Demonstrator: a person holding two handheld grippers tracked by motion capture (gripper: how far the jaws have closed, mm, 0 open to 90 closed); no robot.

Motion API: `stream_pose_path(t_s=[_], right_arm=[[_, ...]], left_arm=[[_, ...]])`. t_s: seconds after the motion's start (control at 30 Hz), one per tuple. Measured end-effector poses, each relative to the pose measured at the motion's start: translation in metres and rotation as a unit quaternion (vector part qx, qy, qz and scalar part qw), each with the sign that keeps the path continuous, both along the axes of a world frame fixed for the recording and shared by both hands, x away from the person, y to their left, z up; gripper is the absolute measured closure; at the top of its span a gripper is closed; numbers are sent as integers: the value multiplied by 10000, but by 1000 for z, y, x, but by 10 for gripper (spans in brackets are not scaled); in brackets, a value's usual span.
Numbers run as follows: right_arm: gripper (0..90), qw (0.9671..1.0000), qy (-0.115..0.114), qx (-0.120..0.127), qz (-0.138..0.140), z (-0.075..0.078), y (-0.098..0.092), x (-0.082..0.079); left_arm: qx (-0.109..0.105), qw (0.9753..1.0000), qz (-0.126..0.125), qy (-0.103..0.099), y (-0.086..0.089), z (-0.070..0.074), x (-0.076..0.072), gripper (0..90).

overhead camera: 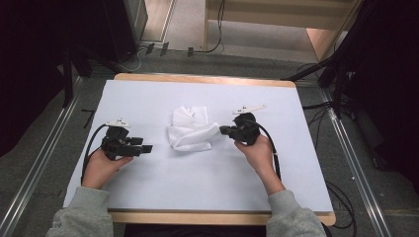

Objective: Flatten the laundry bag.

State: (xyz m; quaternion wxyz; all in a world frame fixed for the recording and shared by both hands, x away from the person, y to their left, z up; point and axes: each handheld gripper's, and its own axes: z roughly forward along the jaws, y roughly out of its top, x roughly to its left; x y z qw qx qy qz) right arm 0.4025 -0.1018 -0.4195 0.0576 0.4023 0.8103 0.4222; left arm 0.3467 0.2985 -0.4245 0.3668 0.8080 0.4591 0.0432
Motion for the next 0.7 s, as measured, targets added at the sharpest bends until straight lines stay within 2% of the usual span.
stream_pose_path(t_s=[0.03, 0.07, 0.2, 0.23, 0.27, 0.4, 0.43, 0.53, 0.6, 0.7], right_arm=[[900, 10000, 0, 0, 0, 0, 0, 0], [900, 9998, -29, 181, 71, 5, 4, -1], [900, 9995, -217, 83, 221, 10, 13, -4], [897, 9995, -203, 61, 233, 11, 14, -4], [851, 9995, -200, 58, 232, 11, 13, -3], [783, 9999, 79, 72, 111, 6, 8, 3], [783, 9999, 79, 72, 111, 6, 8, 3], [673, 9996, 266, 8, 89, -1, 9, 7], [612, 9990, 394, -129, 143, -7, 14, 7], [609, 9984, 480, -163, 242, -17, 19, 3]], left_arm=[[0, 10000, 0, 0, 0, 0, 0, 407], [-16, 10000, 15, -7, 1, 0, 0, 407], [-32, 10000, 21, 2, 2, 0, -1, 407], [-34, 10000, 26, -1, 2, 0, -1, 407], [-31, 10000, 16, 3, 3, 0, -1, 407], [-21, 10000, 19, 11, 2, 0, 0, 407], [-21, 10000, 19, 11, 2, 0, 0, 407], [3, 10000, -1, 12, 1, 0, 0, 407], [-1, 10000, 18, 21, 2, -1, 0, 406], [0, 10000, 3, 32, 2, -1, 0, 406]])
